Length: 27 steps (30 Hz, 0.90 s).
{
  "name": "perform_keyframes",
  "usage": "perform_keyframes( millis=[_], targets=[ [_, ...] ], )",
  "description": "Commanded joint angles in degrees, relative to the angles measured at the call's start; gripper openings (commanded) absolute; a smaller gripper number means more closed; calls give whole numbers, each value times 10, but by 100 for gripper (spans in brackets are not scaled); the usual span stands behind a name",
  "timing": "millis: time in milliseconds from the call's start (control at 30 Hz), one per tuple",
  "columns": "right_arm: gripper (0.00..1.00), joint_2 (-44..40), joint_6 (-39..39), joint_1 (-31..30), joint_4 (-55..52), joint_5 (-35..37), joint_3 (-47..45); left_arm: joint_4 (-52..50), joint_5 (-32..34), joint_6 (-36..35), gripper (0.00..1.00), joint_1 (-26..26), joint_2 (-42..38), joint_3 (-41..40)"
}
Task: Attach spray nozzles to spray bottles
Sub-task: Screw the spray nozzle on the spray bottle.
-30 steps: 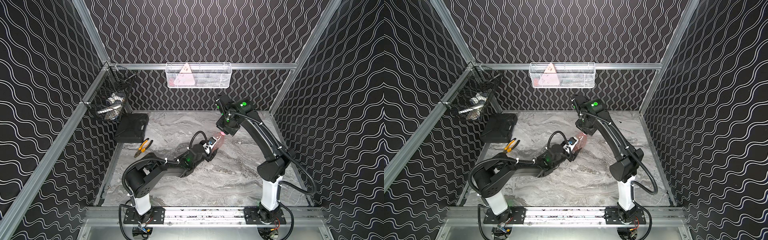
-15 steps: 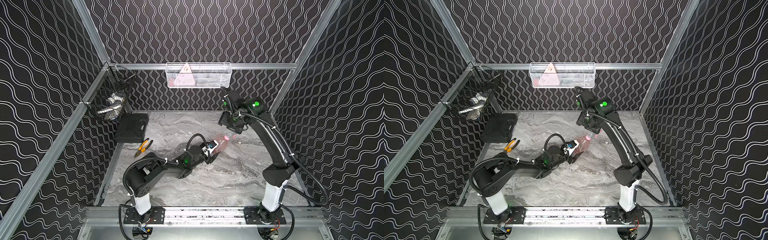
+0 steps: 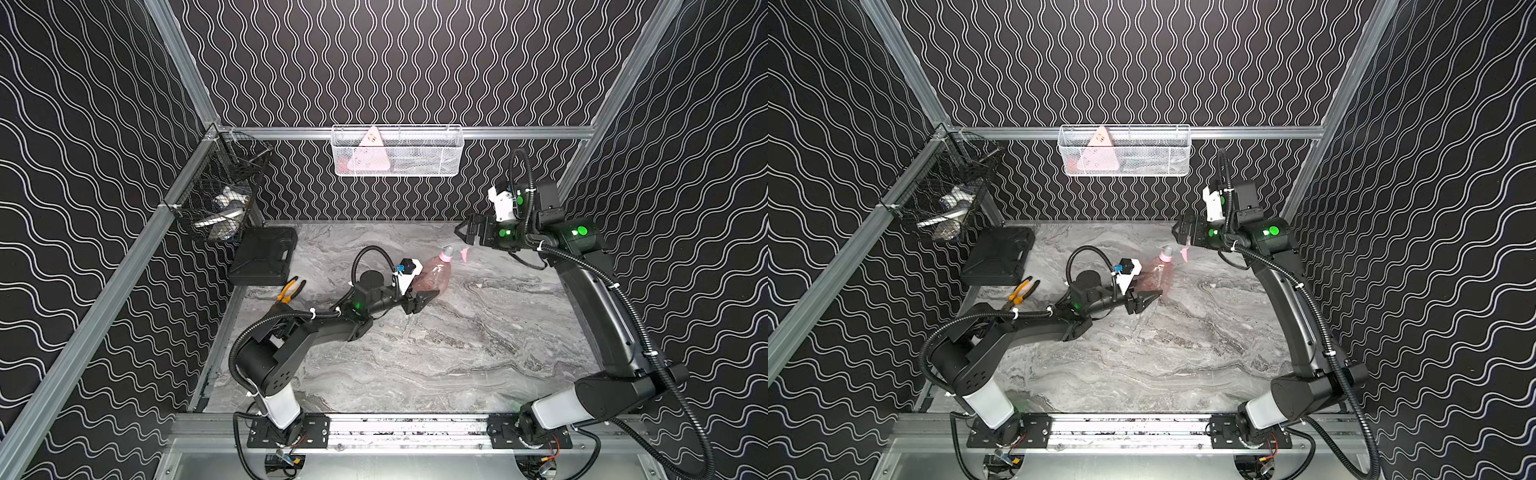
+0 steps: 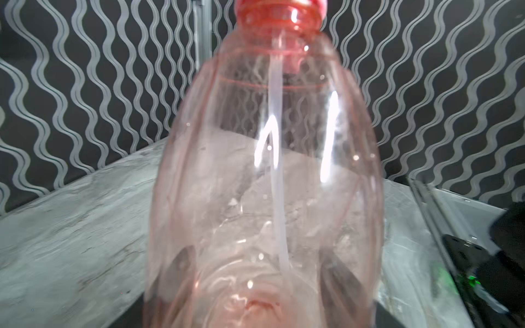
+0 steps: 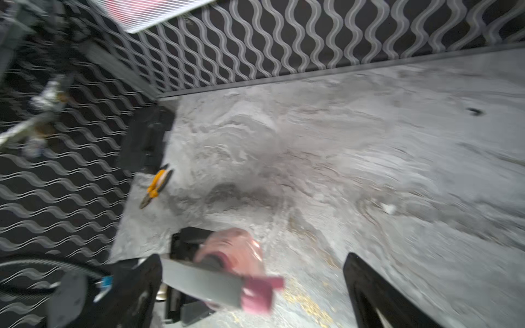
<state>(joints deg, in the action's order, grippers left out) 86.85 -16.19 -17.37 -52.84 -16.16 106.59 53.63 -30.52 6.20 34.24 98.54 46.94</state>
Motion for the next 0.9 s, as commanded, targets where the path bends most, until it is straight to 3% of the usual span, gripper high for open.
perform_keyframes(
  millis=[0,433,667,867],
  targets=[
    [100,17,14,9,87,-137,-3,8,-46,30,31,-2,-6,6],
    [100,-17,-30,1,127,-221,-89,20,-43,54,31,-16,2,18],
    [100,-35,-47,-62,111,-146,-93,-18,1,32,31,-15,10,28],
    [100,-42,-72,-155,117,-45,-110,-31,23,17,31,-14,10,26]
  ],
)
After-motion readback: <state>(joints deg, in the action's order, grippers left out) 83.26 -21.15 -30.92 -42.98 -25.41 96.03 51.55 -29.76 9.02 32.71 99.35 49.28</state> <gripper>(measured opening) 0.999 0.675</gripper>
